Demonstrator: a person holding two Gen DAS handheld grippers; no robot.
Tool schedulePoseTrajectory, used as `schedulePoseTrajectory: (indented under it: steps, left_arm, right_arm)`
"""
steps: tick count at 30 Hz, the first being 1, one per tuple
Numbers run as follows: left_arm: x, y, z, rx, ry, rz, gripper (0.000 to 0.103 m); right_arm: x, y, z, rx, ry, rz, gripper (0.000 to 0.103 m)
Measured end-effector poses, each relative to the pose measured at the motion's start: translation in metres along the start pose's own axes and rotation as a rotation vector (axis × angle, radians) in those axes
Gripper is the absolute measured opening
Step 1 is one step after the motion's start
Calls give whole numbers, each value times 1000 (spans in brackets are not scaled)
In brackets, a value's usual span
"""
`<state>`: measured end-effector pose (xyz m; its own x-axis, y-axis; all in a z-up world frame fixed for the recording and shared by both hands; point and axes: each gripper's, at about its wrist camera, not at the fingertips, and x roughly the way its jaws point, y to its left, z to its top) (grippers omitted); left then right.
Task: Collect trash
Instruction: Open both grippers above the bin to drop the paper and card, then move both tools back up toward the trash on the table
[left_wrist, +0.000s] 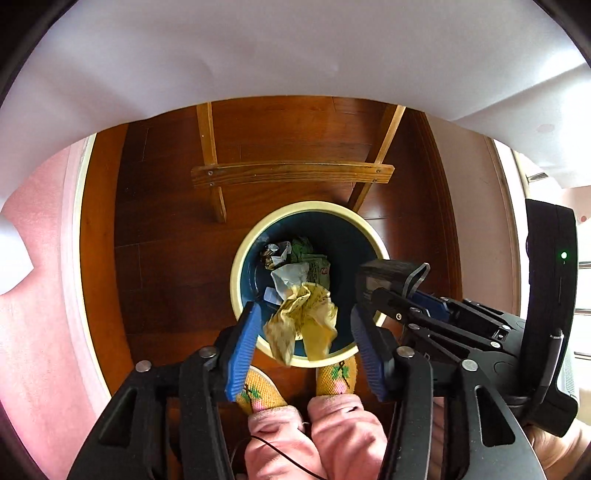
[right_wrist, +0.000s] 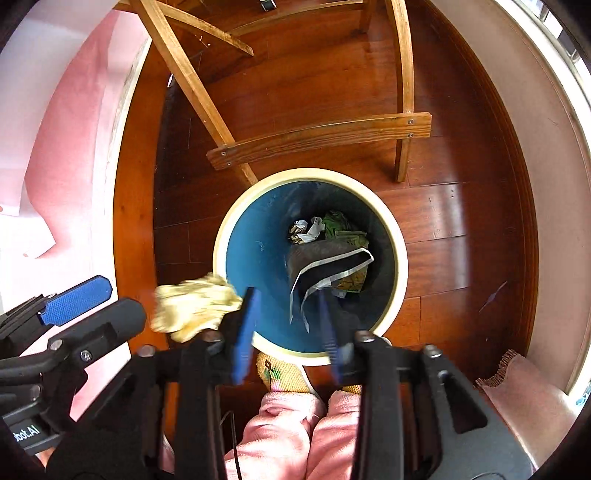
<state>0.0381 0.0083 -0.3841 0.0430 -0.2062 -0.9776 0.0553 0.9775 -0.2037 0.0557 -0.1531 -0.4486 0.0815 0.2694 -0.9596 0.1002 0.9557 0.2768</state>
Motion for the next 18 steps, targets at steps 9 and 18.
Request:
schedulePoseTrajectory:
  steps: [9, 18]
  left_arm:
    - [-17, 8, -4, -41, -74, 51, 72]
    - [-88, 2, 2, -56, -176, 109, 77]
  right_arm:
    - [-18, -7, 8, 32, -13, 0, 50]
    - [-76, 14, 6, 36, -44, -13, 50]
